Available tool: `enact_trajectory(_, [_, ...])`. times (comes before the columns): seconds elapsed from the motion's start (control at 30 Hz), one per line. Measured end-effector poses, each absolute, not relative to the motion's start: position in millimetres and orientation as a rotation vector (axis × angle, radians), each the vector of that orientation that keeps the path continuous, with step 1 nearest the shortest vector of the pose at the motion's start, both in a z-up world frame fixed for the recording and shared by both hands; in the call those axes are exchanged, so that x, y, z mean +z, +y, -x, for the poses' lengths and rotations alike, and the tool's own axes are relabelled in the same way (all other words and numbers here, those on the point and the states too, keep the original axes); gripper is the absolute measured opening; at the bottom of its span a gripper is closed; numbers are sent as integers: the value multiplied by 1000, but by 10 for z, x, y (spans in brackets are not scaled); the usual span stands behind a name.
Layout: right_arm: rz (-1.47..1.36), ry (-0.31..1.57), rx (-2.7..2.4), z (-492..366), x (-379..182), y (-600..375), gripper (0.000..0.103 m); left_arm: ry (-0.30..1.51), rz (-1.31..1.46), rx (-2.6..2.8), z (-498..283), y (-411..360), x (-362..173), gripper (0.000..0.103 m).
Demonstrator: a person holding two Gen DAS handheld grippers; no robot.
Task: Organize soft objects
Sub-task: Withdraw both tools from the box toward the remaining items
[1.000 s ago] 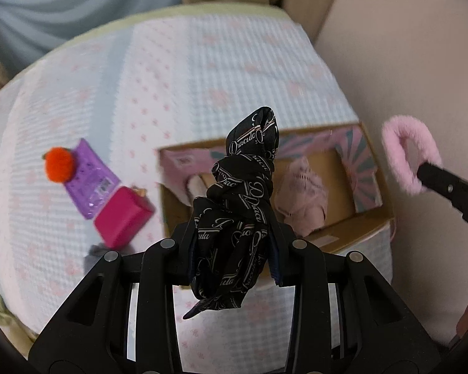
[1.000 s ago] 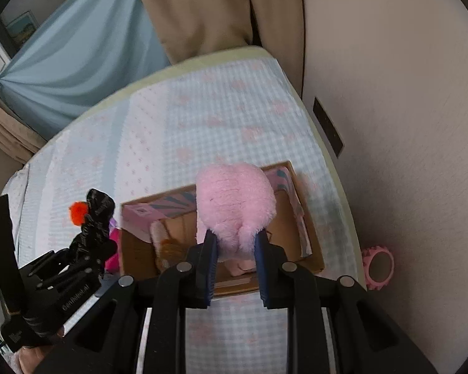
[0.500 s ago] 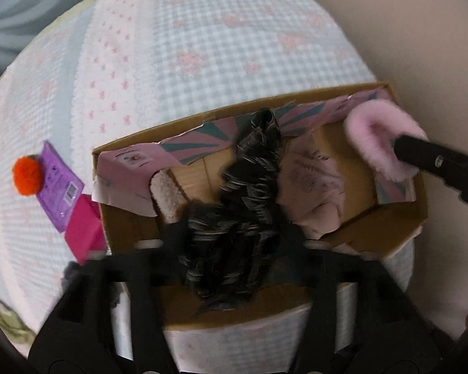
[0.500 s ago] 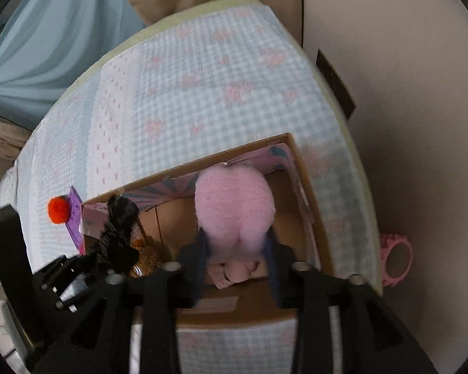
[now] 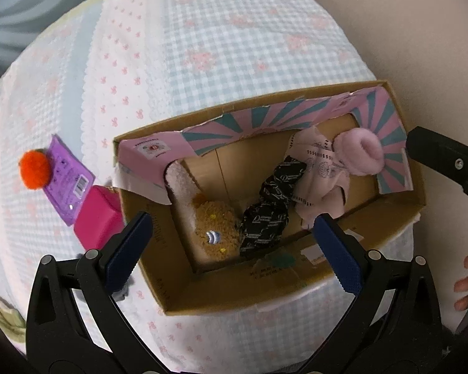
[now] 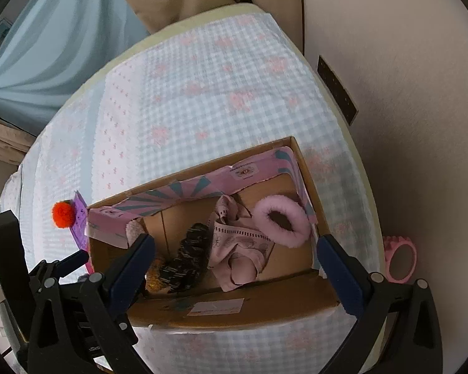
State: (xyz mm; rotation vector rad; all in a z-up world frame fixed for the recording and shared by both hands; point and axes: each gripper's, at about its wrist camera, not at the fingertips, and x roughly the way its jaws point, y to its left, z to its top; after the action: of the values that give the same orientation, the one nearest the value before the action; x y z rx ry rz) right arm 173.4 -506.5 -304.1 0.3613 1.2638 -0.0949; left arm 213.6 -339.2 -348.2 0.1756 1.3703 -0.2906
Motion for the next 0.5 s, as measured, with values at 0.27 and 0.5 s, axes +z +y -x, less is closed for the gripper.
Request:
enact_trajectory(0.27, [-343,1208,-106,-1529,-2578,-4874,103,1287,-143,-299,-1949,-3167,-2944,102])
enact_trajectory(0.5, [-262,1161,-95,-1323,-1989,-4502,103,1162,-116,-271,-1719,-2726,-2266,102])
